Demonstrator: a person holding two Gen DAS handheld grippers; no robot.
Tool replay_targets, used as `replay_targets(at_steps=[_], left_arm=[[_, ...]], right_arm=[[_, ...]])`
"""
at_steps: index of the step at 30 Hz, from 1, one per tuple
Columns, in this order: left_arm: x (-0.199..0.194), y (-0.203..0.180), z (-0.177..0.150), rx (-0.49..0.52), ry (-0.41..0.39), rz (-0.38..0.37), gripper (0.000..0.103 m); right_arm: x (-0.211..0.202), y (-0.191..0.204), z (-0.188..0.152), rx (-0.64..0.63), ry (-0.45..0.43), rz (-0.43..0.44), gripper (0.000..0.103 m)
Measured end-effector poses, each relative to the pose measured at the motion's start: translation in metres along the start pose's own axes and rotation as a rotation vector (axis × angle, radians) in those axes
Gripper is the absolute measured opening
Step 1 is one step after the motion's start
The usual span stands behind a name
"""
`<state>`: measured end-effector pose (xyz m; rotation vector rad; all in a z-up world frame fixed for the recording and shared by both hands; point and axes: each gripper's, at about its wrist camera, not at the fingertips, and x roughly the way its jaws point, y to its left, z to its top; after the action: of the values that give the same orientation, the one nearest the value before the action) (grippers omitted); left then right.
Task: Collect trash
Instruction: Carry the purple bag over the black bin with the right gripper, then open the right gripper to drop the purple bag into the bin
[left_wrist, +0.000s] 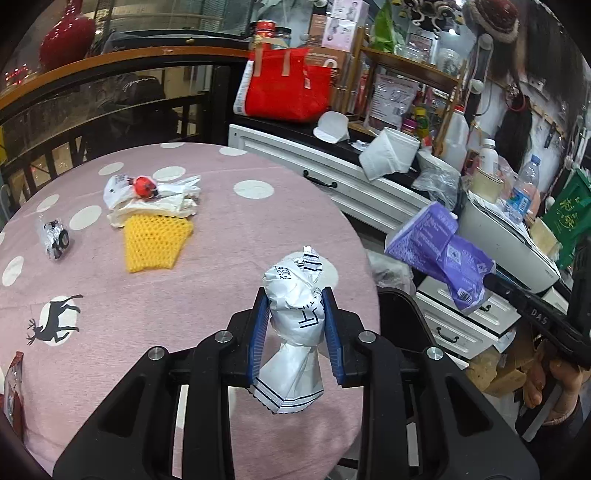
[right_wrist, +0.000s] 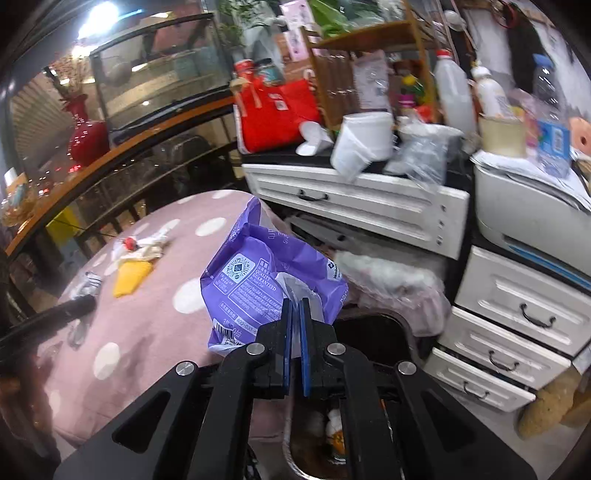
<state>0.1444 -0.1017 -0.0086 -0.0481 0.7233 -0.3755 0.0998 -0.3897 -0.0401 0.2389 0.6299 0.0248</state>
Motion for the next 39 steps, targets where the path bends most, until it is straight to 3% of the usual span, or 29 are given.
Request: replay_targets(at_steps=[8,18,22,24,26,32,39], left_arm=[[0.004,-0.023,-0.003,0.047,0.013,-0.042,0.029],[0.014,-0.057,-0.011,0.124,0.049,-0.1,0.029],[0.02,-0.069,-0.016,0.149,0.067,-0.118,0.029],[0.023,-0.074,-0.018,0.16,0.078,-0.129,0.029],[0.026,-0.079,-0.02,0.171,0.087,-0.14,0.029],[0.037,-0.097,-0.027,0.206,0.12,-0.189,0.029],[0.062,-0.13,-0.043,0.272,0.203,-0.279,0.029]], right_arm=[[0.014,-0.026,-0.028,0.021,0.092,-0.123,0.005],[0.074,-0.047,-0.068,0.075,0.306,-0.219,0.005],[0.086,-0.053,-0.08,0.112,0.348,-0.237,0.009],[0.088,-0.057,-0.084,0.131,0.363,-0.248,0.018],[0.088,-0.062,-0.086,0.159,0.36,-0.249,0.048],[0.078,-0.072,-0.082,0.229,0.336,-0.25,0.051],[0.051,-0.082,-0.061,0.249,0.236,-0.283,0.057]])
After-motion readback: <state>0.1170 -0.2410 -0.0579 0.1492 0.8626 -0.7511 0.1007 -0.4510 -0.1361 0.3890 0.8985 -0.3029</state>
